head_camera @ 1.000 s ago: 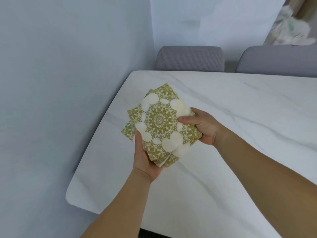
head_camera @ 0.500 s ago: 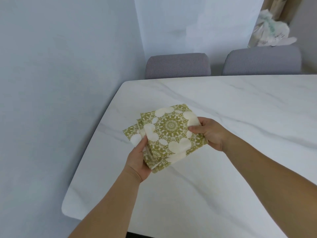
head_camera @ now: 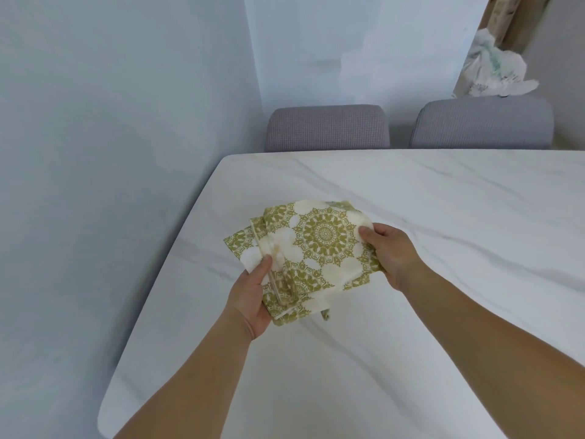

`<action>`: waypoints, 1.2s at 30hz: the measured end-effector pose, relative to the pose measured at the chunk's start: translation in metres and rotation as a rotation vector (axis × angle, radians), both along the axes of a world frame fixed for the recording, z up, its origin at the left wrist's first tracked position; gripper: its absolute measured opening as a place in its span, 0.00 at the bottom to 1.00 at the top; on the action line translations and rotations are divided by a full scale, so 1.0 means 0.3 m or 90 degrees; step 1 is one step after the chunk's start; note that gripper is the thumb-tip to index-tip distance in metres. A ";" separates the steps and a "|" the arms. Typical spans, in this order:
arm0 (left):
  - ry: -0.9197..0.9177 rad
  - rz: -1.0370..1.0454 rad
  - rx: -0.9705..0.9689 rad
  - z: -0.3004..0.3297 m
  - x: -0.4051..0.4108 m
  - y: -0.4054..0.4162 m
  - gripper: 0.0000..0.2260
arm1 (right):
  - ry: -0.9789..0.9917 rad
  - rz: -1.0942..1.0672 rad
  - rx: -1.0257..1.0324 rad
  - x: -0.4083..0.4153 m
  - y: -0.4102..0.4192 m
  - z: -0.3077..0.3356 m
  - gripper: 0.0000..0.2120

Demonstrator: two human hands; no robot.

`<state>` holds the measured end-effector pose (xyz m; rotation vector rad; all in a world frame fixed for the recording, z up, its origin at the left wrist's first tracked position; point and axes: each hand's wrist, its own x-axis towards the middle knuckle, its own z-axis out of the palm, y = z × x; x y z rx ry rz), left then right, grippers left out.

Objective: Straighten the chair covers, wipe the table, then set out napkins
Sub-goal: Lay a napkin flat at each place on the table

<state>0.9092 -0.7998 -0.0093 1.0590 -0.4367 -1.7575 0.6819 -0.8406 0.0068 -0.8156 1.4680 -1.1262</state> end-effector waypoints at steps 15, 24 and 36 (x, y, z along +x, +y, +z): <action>-0.073 -0.025 0.015 -0.064 -0.027 -0.083 0.13 | 0.387 0.200 0.048 0.100 -0.015 -0.086 0.35; -0.066 -0.033 0.009 -0.066 -0.077 -0.073 0.11 | 0.229 0.324 0.043 0.206 0.022 -0.031 0.16; -0.052 0.074 0.012 -0.050 0.015 -0.135 0.11 | -0.134 -0.041 0.051 -0.008 -0.129 0.018 0.12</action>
